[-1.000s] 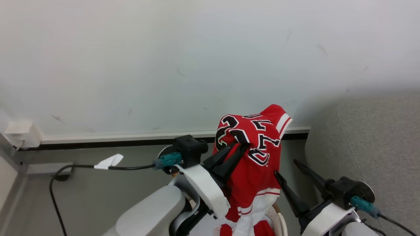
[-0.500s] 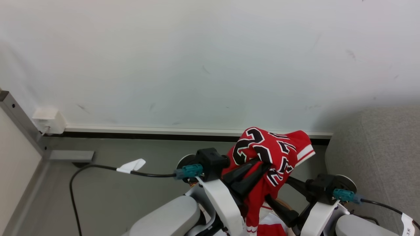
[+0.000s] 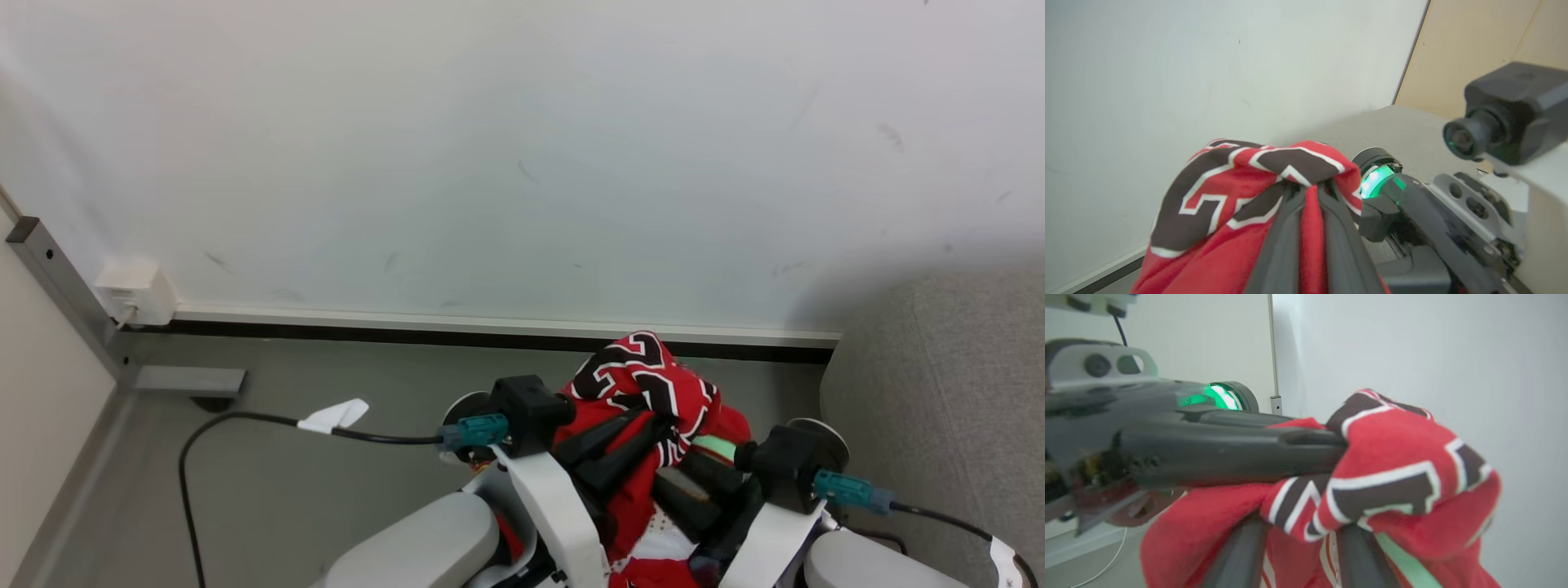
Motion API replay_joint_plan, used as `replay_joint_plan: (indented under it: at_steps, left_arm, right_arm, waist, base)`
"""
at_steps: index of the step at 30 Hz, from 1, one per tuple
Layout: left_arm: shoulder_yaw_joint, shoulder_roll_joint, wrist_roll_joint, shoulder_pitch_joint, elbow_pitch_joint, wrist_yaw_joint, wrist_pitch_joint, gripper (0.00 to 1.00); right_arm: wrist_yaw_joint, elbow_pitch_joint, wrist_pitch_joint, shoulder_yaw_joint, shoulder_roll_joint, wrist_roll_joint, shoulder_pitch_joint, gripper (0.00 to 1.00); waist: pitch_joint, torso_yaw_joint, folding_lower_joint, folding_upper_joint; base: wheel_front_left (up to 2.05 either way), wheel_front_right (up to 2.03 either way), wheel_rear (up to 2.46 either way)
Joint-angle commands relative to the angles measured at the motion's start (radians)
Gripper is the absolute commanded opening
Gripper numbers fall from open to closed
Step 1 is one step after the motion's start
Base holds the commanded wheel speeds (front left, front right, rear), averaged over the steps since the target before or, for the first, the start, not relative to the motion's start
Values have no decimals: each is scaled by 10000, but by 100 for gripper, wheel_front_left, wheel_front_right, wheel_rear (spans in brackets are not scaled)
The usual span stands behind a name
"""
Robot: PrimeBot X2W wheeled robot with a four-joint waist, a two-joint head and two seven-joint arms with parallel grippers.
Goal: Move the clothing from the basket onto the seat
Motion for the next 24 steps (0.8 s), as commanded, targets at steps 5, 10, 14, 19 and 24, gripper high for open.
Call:
replay_joint_plan:
  at_steps: [5,10,14,19,24]
  left_arm:
    - [103,106,-173,71,196,77,-63,0]
    - [150,135,-194,107,335,138,-122,0]
    - [153,127,-224,124,387,185,-141,0]
    - [160,109,-248,130,400,236,-175,9]
    - [278,114,-290,191,331,284,-329,100]
  right_arm:
    - [-21,-164,-51,-440,30,-276,494,0]
    - [-21,-51,-44,-770,8,-554,875,0]
    - [-21,43,-44,-1039,55,-643,1031,0]
    - [-21,107,-45,-1893,143,-824,1364,0]
    - [-21,102,-43,-2731,248,-1099,1820,0]
  waist:
    - [29,-115,-1,0]
    - [45,-263,-1,0]
    - [52,-410,-1,0]
    - [83,-606,-1,0]
    - [120,-841,-1,0]
  base:
    - [0,0,0]
    - [0,0,0]
    - [0,0,0]
    - [0,0,0]
    - [0,0,0]
